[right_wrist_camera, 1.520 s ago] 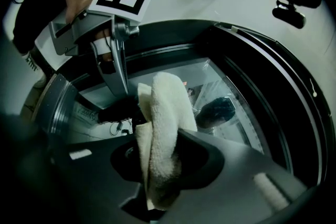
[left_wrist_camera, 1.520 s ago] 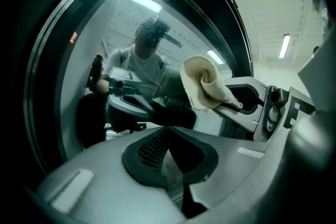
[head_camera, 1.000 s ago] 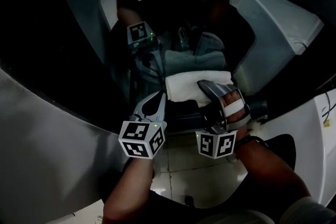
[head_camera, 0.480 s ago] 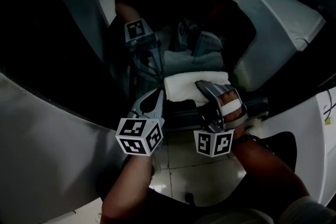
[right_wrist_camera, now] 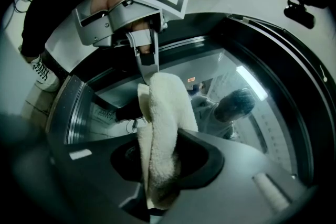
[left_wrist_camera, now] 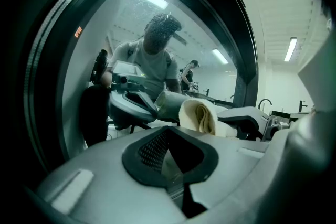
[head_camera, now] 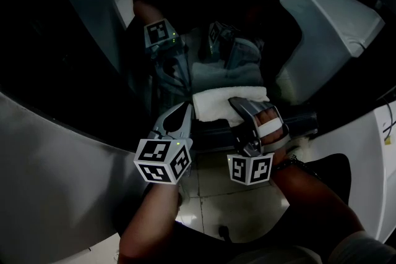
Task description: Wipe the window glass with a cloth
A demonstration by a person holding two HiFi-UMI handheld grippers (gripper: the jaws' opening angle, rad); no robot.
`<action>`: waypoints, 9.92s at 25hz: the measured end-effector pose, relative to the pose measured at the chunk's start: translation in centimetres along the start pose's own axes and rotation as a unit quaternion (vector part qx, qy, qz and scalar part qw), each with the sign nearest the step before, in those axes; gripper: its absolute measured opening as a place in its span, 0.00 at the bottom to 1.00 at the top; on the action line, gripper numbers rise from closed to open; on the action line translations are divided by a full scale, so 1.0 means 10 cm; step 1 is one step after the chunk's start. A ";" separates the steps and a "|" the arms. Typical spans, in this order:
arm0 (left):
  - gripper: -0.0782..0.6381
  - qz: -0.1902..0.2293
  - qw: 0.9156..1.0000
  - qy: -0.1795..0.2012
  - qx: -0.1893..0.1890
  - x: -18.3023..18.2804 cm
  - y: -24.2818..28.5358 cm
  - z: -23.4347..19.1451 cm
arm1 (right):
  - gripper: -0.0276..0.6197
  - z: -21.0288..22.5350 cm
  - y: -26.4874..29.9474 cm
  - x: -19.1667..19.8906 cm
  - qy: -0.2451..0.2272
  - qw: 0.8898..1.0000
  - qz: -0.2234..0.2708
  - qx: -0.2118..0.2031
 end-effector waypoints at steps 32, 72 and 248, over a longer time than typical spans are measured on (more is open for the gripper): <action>0.13 -0.004 1.000 -0.004 0.004 0.01 0.03 -0.04 | 0.20 -0.58 0.14 0.14 0.003 0.996 -0.033 -0.078; 0.13 -0.004 1.000 0.000 0.014 0.02 0.04 0.01 | 0.19 -0.81 0.23 0.19 0.023 0.982 -0.057 -0.177; 0.13 -0.029 0.997 0.025 0.062 0.12 -0.26 0.27 | 0.17 1.67 -0.68 0.11 -0.042 0.985 0.004 0.168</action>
Point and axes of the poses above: the fingertips, and each gripper's own axes: y forward along the fingers, z to its right, x out of its underside, the point moved 5 cm from there along -y, backward along the fingers, and after that the axes turned 7 degrees about -x, right-handed, at the moved point
